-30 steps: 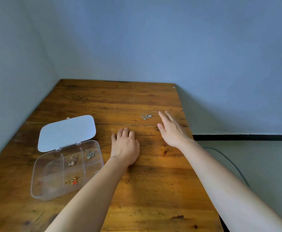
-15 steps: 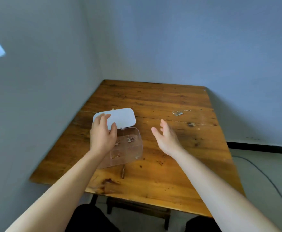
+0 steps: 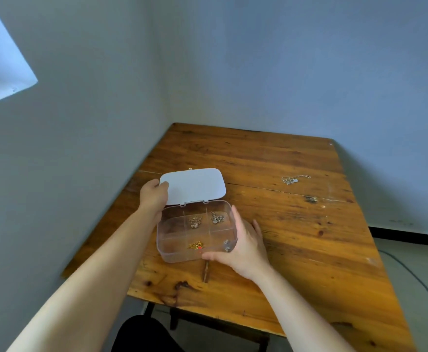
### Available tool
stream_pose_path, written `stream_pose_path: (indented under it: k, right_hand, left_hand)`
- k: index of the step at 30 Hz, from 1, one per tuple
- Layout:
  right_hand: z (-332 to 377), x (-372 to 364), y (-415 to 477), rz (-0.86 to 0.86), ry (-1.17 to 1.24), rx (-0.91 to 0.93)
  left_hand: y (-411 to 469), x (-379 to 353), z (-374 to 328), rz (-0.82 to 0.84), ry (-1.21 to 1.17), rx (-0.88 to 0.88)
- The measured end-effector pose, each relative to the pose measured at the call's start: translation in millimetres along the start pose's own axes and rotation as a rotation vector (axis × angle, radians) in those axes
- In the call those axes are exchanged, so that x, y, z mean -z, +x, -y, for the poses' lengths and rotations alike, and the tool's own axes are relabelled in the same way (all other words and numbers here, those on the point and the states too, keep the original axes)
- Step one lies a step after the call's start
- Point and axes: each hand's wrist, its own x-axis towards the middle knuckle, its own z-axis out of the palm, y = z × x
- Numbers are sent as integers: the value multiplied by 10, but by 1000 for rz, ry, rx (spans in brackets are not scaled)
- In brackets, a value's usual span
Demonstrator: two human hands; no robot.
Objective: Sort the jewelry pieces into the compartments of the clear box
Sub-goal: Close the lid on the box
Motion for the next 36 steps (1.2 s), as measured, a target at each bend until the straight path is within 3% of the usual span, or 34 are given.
stream_pose_path:
  k: [3,13,17,23,30,36]
  right_hand:
    - [0,-24,7,-6,7,-9]
    - [-7,-31,0,-48,24,-10]
    - [20,8,-16,-68,42,41]
    - [50,38,-4,-63,52,18]
    - [52,38,40,-32,68,-8]
    - [26,23,53,-52,46,1]
  left_hand:
    - [30,-40,-79,-56,9,-71]
    - [-591,458,46,-144,164,-618]
    - [-890,741,398,-87,266,-805]
    - [-971,1034,667,124,696,-1148]
    - [-992,1007,590,314,883,-957]
    - [-708,676,247,652,1194,-597]
